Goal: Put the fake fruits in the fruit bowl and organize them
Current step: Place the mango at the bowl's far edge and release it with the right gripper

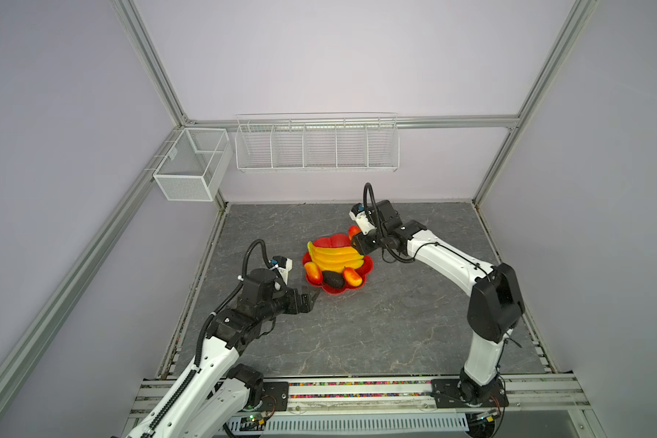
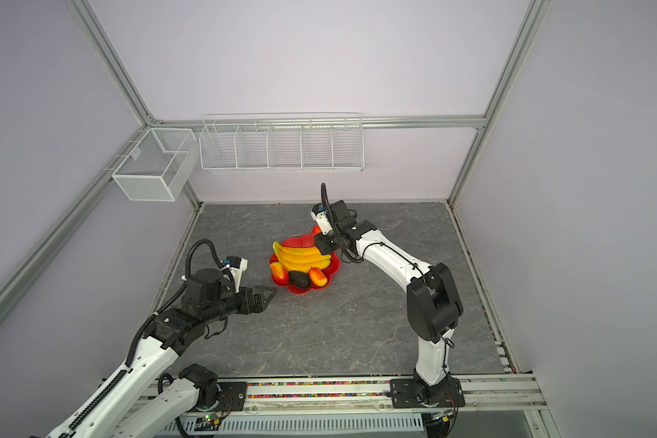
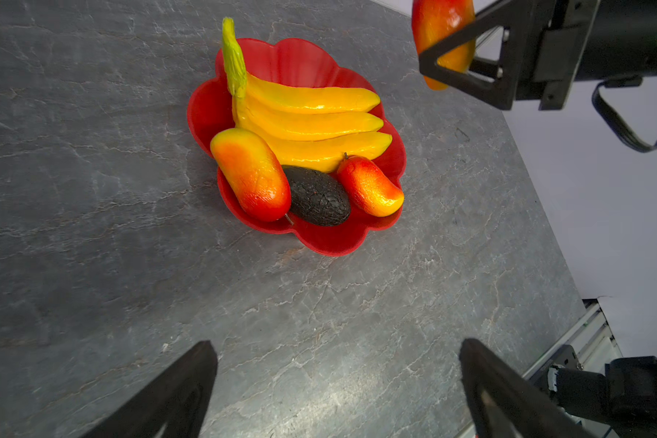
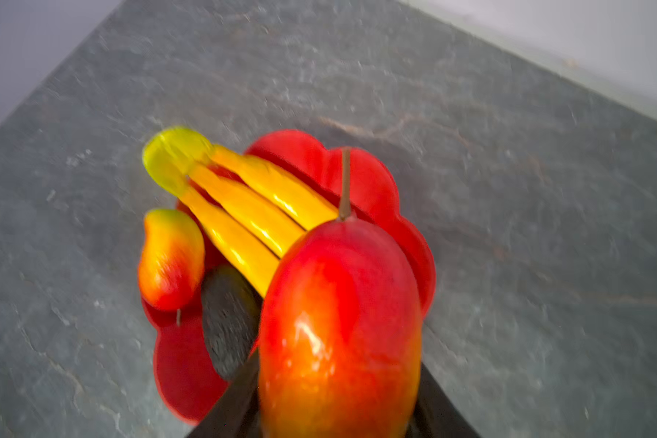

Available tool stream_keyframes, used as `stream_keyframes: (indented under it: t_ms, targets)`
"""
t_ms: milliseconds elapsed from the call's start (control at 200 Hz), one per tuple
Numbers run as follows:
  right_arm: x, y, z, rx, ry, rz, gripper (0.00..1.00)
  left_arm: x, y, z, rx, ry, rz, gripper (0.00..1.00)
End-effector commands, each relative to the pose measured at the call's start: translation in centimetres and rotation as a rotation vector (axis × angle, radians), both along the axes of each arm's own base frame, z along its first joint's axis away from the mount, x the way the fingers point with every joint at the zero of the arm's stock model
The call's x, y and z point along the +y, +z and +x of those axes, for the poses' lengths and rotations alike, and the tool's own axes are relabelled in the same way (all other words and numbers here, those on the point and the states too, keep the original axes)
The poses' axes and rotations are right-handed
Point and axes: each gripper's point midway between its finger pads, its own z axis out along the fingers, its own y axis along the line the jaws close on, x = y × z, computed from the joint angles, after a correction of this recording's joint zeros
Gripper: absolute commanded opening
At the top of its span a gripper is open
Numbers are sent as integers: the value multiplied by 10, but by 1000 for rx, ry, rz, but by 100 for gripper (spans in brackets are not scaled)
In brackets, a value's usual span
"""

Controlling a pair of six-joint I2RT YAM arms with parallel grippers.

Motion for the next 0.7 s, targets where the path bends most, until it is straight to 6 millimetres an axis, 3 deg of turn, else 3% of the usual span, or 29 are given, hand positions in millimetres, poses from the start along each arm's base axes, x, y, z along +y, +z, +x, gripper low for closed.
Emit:
stream_keyframes:
  t_ms: [0,145,260,695]
  targets:
    - [20,-34,24,30,15,-1,50,7,4,-1,-27,17,16,99]
    - [45,-51,49,-36,25,-12,51,9,6,-1,-39,24,17,99]
    - [57,-63,58,-73,42,-27,51,9,6,-1,-39,25,17,99]
    - [61,-97,69,-46,47,-93,57,8,7,-2,-40,19,12,99]
